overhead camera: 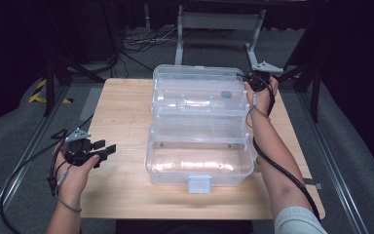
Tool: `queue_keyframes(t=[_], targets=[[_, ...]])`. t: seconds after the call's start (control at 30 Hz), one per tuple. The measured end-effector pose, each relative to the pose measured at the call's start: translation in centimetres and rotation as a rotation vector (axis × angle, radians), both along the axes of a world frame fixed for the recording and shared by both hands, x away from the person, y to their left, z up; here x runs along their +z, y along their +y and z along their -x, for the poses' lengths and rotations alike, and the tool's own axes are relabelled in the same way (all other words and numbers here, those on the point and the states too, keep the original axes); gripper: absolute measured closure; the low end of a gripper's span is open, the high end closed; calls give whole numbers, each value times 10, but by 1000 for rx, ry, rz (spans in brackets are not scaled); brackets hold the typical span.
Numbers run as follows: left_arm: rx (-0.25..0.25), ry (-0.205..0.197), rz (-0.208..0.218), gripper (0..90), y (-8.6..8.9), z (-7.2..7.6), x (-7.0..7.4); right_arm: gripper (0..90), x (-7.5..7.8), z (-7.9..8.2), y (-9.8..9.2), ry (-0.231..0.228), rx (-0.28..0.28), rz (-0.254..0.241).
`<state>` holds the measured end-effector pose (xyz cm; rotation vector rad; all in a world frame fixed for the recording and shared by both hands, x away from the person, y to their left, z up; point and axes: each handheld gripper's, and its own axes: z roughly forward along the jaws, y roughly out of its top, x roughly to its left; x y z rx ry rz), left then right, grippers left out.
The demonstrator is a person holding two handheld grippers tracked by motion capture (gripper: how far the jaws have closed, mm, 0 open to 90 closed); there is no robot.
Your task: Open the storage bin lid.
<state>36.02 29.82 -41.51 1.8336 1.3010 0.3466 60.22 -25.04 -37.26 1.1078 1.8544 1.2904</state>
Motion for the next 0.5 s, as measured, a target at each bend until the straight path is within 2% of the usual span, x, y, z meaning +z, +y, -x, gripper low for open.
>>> queue_keyframes(t=[0.5], targets=[[3,3,4,466,1,0,0,811,-17,-10,-3,47,12,-44]])
